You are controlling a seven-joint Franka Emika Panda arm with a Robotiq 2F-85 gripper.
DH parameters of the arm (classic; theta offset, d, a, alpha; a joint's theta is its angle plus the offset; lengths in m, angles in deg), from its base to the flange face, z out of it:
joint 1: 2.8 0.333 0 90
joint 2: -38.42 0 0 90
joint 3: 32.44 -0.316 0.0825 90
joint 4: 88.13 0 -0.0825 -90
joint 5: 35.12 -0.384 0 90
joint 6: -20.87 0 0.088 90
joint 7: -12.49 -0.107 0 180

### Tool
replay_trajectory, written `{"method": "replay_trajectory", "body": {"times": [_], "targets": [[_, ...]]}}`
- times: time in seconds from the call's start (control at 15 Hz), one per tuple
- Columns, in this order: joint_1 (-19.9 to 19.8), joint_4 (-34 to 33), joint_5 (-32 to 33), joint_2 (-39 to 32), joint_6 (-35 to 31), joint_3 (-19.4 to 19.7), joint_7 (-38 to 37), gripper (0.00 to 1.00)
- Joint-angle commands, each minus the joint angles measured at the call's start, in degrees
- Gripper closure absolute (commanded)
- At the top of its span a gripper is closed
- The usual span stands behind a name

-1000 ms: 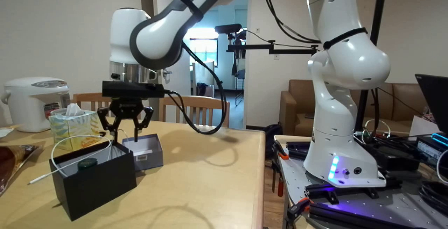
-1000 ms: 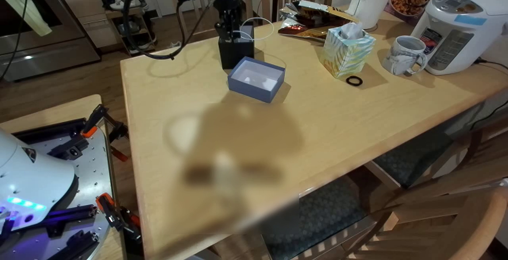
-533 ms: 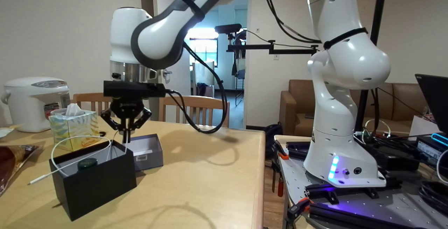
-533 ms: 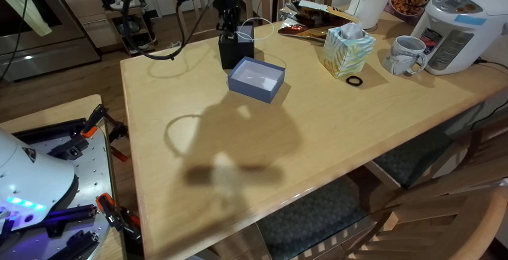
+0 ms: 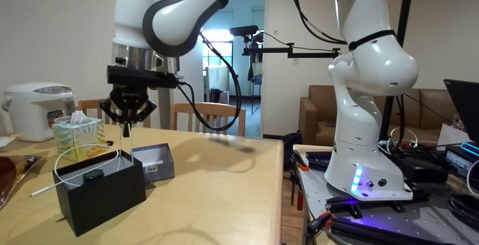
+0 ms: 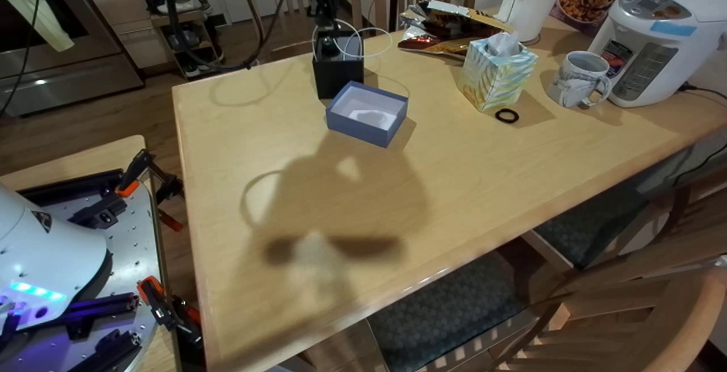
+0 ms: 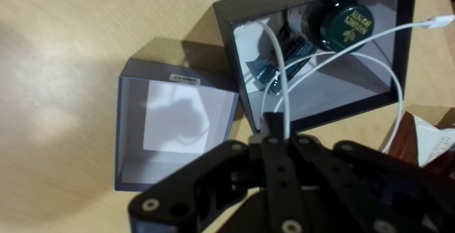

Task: Remove the white cable from the black box then put it on the table

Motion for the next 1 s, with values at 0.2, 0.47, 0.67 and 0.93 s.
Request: {"method": "replay_trajectory", "body": {"times": [0.2,0.47,0.67,0.93], "targets": [[-0.8,0.2,3.0,8.0,7.0,-2.9,5.4,0.99],[-2.0,0.5,2.9,13.5,6.5,-3.4,7.7,0.99],[-3.5,0.0,5.1,17.4,6.3,-3.6,7.8,0.99],[-7.1,-0.8,10.8,23.7,8.2,-4.3,5.6,0.99]]}}
